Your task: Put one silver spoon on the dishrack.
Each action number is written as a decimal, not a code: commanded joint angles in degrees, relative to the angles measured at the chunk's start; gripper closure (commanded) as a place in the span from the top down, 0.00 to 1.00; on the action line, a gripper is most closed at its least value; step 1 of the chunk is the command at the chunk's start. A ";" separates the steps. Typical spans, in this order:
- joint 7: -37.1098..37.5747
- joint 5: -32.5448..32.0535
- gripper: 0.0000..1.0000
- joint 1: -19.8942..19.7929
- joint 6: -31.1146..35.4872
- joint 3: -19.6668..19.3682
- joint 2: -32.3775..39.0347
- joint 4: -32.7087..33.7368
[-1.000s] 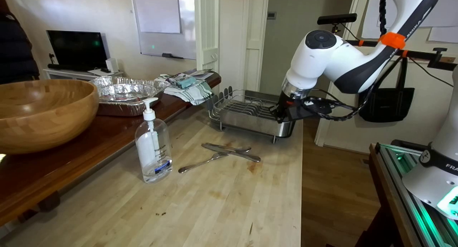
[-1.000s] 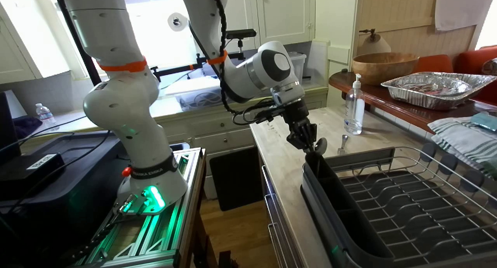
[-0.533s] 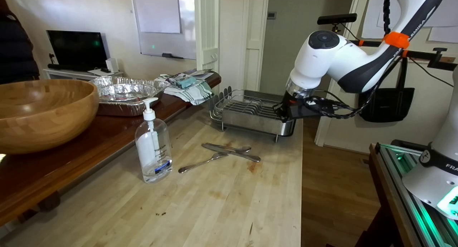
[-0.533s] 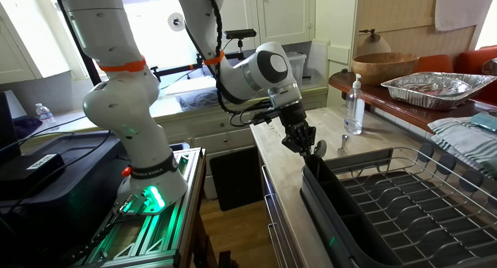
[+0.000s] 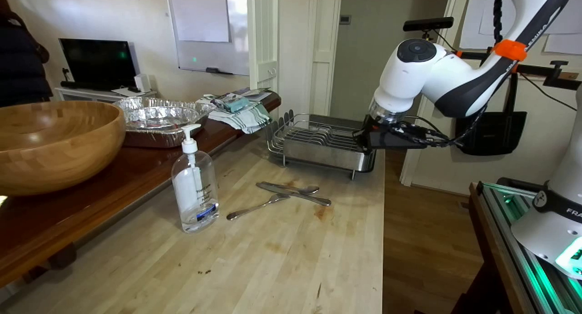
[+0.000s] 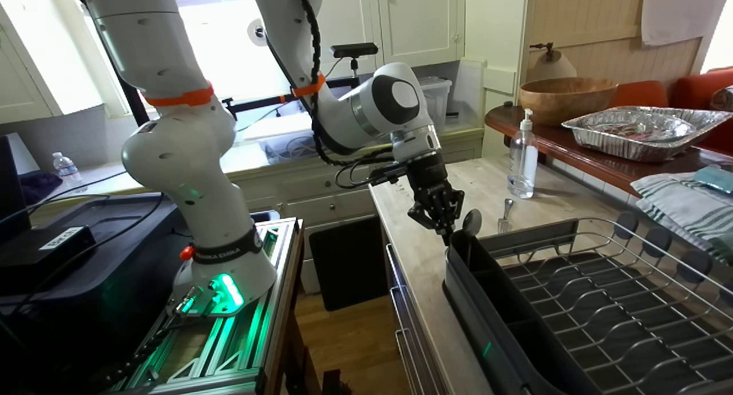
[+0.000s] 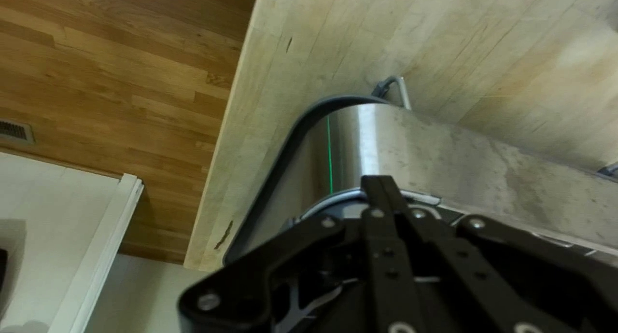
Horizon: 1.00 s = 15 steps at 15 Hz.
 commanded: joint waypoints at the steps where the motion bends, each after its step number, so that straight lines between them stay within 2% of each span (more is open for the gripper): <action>1: -0.53 -3.55 0.00 -0.50 2.96 -0.50 -1.15 -1.09; 4: -8.20 -4.10 0.00 0.67 5.53 0.58 -0.57 -0.44; 9: -13.65 -8.58 0.00 1.18 16.69 1.36 -1.71 -0.61; 10: -15.14 -8.91 0.26 1.10 19.69 1.19 -1.93 -0.73; 11: -16.81 -9.32 0.27 0.91 22.68 0.94 -2.14 -0.80; 15: -25.23 -4.39 0.55 1.02 29.66 0.03 -1.96 -2.12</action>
